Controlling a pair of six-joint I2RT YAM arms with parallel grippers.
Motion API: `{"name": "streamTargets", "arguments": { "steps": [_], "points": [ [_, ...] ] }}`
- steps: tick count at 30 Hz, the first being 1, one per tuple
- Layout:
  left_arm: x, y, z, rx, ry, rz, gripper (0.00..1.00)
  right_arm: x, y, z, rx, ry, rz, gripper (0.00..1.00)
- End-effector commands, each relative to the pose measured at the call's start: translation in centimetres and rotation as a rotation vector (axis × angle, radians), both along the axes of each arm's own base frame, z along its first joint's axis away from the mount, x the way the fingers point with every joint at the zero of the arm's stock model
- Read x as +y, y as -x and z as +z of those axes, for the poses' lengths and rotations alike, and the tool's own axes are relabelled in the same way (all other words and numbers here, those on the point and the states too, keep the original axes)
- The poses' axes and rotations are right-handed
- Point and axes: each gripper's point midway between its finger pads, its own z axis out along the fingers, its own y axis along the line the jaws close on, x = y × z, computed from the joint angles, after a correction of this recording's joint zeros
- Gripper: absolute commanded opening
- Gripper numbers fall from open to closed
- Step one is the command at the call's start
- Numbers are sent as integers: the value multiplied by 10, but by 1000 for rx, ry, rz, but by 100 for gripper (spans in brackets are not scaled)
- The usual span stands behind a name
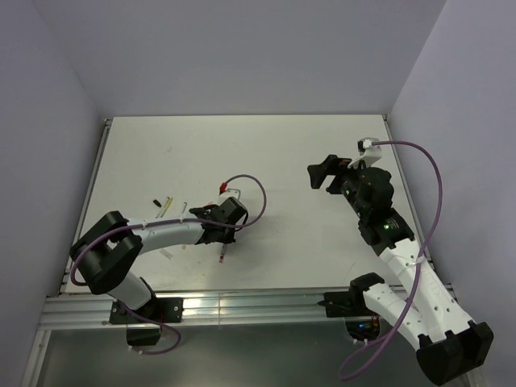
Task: Insert the pens into the pen caps
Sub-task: Pick up the pen from the center of the board.
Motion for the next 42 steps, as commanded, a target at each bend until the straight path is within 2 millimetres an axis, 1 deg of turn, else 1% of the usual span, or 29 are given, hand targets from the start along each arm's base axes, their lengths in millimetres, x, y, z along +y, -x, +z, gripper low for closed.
{"name": "streamTargets", "arguments": {
  "steps": [1,3,4,5,7,10,11,13,14,16,17,18,19,20,21,22,23,24,25,26,27,28,29,31,33,36,37,41,42],
  "points": [
    [3,10,-14,72,30,13,15,0,-3,22,-52,-1,4,96],
    [2,10,-14,84,48,13,9,4,-1,22,-50,-3,30,96],
    [2,9,-14,83,58,21,2,5,-1,21,-48,-3,36,95],
    [1,8,-12,82,69,22,0,8,-1,21,-46,-3,50,95],
    [0,6,-7,74,83,33,0,12,0,20,-40,-5,74,95],
    [-4,-1,11,37,123,48,0,23,2,18,-24,-10,136,91],
    [-7,-4,25,14,148,48,0,27,1,17,-13,-11,155,90],
    [-7,-12,41,-21,169,71,0,37,4,16,-1,-20,221,87],
    [-9,-17,60,-53,199,77,0,42,4,14,9,-22,243,85],
    [-10,-25,82,-93,233,94,0,53,10,15,17,-40,313,85],
    [-14,-30,105,-129,274,100,0,56,11,17,17,-49,335,85],
    [-15,-34,118,-152,299,107,0,62,12,17,19,-58,364,84],
    [-20,-42,141,-192,343,116,0,69,19,20,21,-82,418,84],
    [-22,-45,159,-223,379,123,0,75,23,21,22,-97,456,83],
    [-26,-49,173,-245,416,126,0,80,26,26,10,-125,491,82],
    [-33,-54,197,-280,469,120,0,89,35,29,12,-147,561,81],
    [-37,-57,210,-299,498,120,0,93,39,30,13,-165,588,81],
    [-42,-61,224,-323,535,114,0,97,40,38,2,-206,609,79],
    [-47,-65,243,-349,579,117,0,102,46,41,-3,-229,645,78],
    [-52,-68,249,-355,596,116,0,109,54,39,8,-253,694,77],
    [-56,-70,257,-365,619,112,0,114,56,47,-11,-292,717,75],
    [-60,-74,272,-388,664,117,0,118,59,43,0,-310,730,75],
    [-64,-75,279,-395,689,112,0,125,63,48,-22,-320,755,74],
    [-70,-77,293,-415,742,109,0,133,66,48,-15,-332,765,73],
    [-74,-76,300,-420,770,102,0,140,69,50,-18,-346,775,73],
    [-78,-77,309,-429,808,92,0,147,68,51,-13,-357,782,71],
    [-79,-77,311,-432,816,91,0,149,64,51,-5,-356,778,71],
    [-82,-73,324,-454,854,76,0,158,58,44,21,-342,762,68],
    [-83,-72,324,-452,853,71,0,159,58,44,24,-343,762,68]
  ]
}}
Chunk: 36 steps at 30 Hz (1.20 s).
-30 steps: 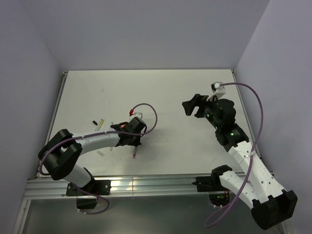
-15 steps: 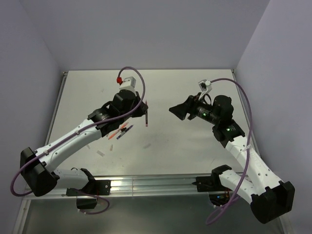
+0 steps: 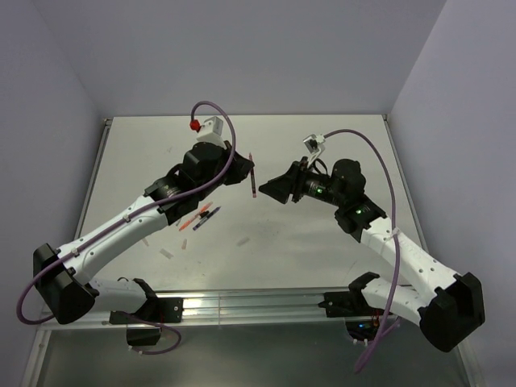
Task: Insert the pens into the pen caps
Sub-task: Pick up the pen from the center of the board.
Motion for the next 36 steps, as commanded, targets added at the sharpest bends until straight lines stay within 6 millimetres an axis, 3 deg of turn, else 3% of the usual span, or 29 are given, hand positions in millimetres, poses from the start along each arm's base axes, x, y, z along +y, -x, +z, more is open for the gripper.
{"name": "streamTargets", "arguments": {
  "steps": [1,10,17,28,36],
  "points": [
    [-12,2,44,-76,105,-31,0,6,-8,18,-40,-32,-21,68],
    [-29,8,40,-71,115,-74,0,23,-14,16,-14,-32,1,67],
    [-42,14,36,-67,117,-96,0,28,-18,17,5,-50,1,59],
    [-43,15,40,-79,134,-88,0,29,-16,10,30,-31,8,50],
    [-44,15,37,-76,130,-84,0,26,-17,5,34,-3,-8,31]
  ]
}}
